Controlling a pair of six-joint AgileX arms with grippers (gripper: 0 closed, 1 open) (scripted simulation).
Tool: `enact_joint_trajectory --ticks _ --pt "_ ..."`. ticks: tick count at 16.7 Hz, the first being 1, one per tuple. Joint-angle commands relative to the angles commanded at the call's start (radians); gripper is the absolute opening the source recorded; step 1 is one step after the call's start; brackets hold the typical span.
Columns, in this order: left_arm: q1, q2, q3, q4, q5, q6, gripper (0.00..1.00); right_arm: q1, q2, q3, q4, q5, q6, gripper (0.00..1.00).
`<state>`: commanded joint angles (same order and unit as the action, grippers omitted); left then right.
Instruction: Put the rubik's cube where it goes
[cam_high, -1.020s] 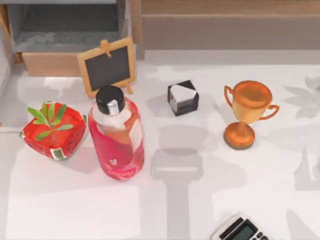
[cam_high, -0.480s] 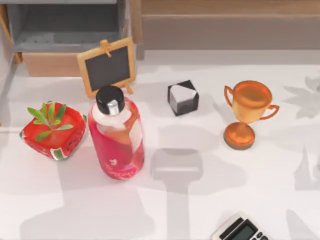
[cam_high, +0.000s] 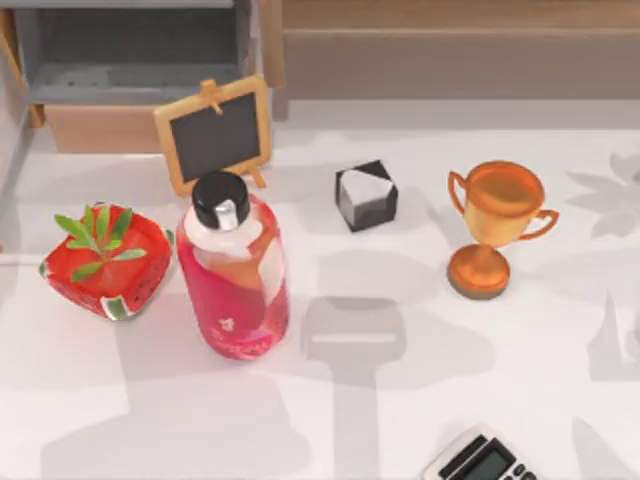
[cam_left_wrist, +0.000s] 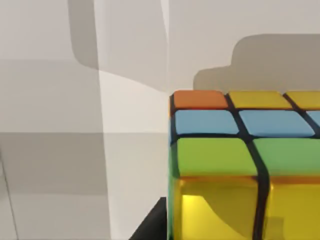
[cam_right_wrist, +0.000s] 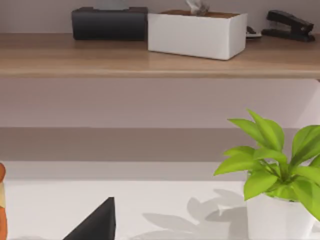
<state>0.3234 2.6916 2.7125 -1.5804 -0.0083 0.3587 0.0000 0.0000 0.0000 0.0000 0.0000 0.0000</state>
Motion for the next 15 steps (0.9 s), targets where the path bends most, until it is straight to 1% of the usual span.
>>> enact_joint_trajectory --ticks 9,10,15 --pt "0.0 0.0 0.0 0.0 0.0 0.0 0.98 0.0 0.0 0.0 0.0 0.0 0.0 1.0" --pt "0.0 0.0 0.0 0.0 0.0 0.0 1.0 0.0 0.0 0.0 0.0 0.0 0.0 1.0" --pt "0.0 0.0 0.0 0.0 0.0 0.0 1.0 0.0 0.0 0.0 0.0 0.0 0.0 1.0"
